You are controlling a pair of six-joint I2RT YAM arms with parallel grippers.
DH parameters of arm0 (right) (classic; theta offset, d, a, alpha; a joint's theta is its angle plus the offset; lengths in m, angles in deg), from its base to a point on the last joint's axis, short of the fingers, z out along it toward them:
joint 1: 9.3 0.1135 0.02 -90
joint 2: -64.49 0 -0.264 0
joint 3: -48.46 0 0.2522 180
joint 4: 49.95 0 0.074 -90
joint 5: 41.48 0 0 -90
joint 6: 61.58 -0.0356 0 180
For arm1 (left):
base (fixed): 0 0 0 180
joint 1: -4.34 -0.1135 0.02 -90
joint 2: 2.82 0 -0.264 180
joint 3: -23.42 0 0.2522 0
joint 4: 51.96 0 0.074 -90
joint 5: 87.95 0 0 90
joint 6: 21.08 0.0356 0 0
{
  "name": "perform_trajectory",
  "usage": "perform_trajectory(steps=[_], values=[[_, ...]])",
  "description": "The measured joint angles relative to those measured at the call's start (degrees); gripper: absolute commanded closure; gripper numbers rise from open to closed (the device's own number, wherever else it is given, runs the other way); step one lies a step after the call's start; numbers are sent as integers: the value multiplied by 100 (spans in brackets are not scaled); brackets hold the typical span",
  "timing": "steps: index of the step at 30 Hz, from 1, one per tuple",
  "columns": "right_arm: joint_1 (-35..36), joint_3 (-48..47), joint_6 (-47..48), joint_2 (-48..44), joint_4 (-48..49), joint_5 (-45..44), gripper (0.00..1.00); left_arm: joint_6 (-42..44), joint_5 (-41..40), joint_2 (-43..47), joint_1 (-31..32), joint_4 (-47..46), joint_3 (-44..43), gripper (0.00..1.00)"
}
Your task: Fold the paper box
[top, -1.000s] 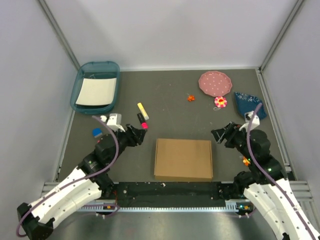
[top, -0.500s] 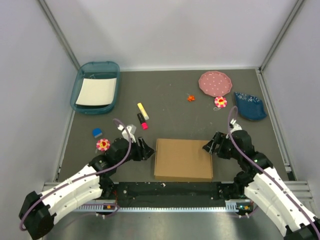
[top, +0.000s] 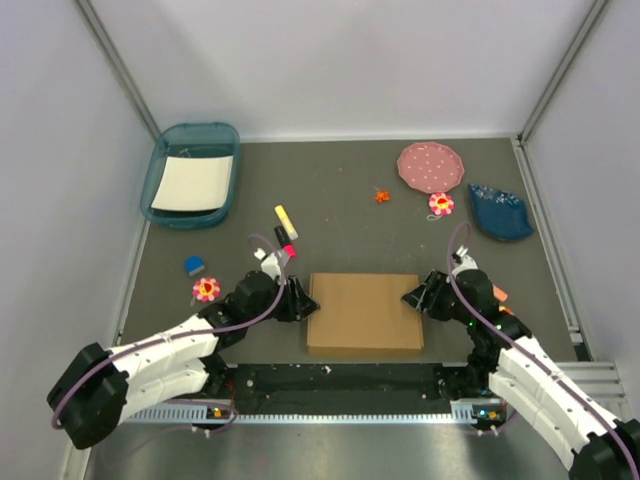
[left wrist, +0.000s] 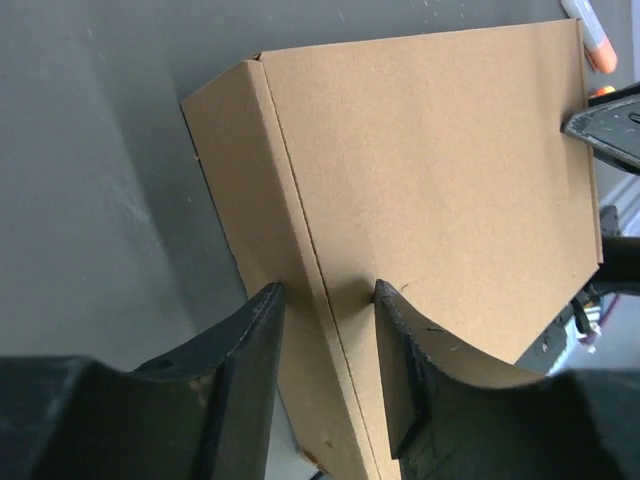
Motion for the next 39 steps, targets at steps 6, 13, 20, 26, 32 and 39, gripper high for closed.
perform_trajectory(steps=[6, 13, 20, 26, 32, 39], values=[[-24, -28, 2, 817, 953, -221, 53, 170, -293, -619, -157, -330, -317, 59], [-323, -667, 103, 2898, 2465, -297, 53, 533, -529, -1996, -872, -422, -1401, 60], [-643, -1762, 280, 4745, 3329, -367, 53, 710, -669, -3329, -1311, -483, -2605, 60], [-719, -2315, 511, 5265, 3362, -474, 47, 752, -643, -3606, -1405, -481, -2894, 54], [-717, -2315, 590, 5040, 2953, -662, 25, 772, -743, -3228, -1510, -267, -2894, 39], [-719, -2691, 804, 3488, 1502, -1263, 23, 966, -1340, -2260, -1622, 555, -3506, 36]])
